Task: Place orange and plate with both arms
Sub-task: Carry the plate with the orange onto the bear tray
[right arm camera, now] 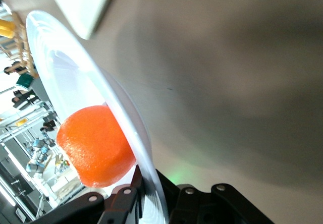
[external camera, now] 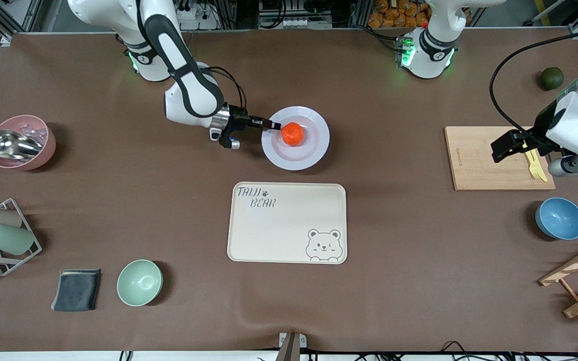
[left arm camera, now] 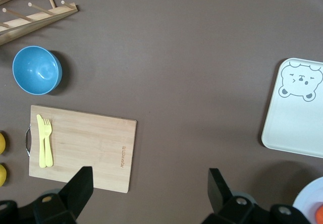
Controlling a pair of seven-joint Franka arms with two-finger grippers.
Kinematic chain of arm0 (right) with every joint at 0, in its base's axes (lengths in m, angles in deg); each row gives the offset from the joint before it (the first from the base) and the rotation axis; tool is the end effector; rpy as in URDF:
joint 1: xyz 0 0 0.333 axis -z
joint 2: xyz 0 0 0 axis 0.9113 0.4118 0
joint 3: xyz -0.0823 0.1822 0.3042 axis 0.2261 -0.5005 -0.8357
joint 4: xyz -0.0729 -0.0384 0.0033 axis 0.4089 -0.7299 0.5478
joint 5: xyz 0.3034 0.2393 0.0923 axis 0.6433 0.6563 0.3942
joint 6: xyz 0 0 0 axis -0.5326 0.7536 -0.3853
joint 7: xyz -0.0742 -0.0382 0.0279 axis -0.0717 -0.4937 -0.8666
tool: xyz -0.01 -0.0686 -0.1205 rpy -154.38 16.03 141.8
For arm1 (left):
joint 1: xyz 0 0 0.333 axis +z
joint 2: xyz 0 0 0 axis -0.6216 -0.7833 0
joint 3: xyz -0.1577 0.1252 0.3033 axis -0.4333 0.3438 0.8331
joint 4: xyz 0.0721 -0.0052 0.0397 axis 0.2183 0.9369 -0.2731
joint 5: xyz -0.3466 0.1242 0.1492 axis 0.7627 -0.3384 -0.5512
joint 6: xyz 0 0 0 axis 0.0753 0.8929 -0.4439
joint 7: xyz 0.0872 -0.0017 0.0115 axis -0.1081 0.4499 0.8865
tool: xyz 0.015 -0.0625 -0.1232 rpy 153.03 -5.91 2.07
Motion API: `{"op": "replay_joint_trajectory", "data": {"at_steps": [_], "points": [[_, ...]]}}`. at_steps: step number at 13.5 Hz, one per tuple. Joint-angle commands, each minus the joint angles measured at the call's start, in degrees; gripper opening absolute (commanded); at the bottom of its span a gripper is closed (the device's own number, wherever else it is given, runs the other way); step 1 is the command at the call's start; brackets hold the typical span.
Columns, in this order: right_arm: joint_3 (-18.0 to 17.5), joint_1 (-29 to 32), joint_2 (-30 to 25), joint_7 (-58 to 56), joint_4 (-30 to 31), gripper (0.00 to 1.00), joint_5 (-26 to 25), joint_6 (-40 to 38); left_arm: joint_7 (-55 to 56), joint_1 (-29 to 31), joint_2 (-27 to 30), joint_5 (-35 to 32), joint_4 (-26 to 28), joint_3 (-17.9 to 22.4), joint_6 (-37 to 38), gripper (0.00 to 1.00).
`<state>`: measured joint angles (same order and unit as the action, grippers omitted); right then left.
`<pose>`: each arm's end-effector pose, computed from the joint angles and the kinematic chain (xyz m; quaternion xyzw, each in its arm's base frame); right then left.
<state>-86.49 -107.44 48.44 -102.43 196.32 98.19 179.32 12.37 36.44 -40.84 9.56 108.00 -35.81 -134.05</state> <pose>0.3564 0.3723 0.2213 -0.8445 0.2016 0.1431 0.4750 0.6005 -0.0736 0.6266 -0.9975 -0.0671 -0.0066 0.0226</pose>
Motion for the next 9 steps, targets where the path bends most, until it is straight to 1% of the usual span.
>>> {"op": "replay_joint_trajectory", "data": {"at_steps": [1,2,4,6,9], "points": [[-0.17,0.01,-2.82,1.16,-1.86,0.0,1.36,4.5,0.56,0.15,0.05,1.02,0.01,-0.01,-0.06,1.0],[-0.17,0.19,-2.39,1.42,-4.32,0.0,1.36,7.22,0.74,-0.11,0.05,1.02,0.1,-0.01,-0.06,1.0],[0.01,0.54,-1.42,5.53,-8.63,0.0,1.36,11.01,0.56,0.23,-0.3,1.11,0.1,-0.1,-0.06,1.0],[0.01,1.59,1.47,7.04,-12.58,0.0,1.27,11.2,0.65,0.15,-0.48,1.11,0.1,-0.1,-0.06,1.0],[0.01,3.61,7.7,11.51,-20.22,0.0,1.19,11.11,0.65,0.32,-0.65,1.11,0.01,-0.1,-0.06,1.0]]}}
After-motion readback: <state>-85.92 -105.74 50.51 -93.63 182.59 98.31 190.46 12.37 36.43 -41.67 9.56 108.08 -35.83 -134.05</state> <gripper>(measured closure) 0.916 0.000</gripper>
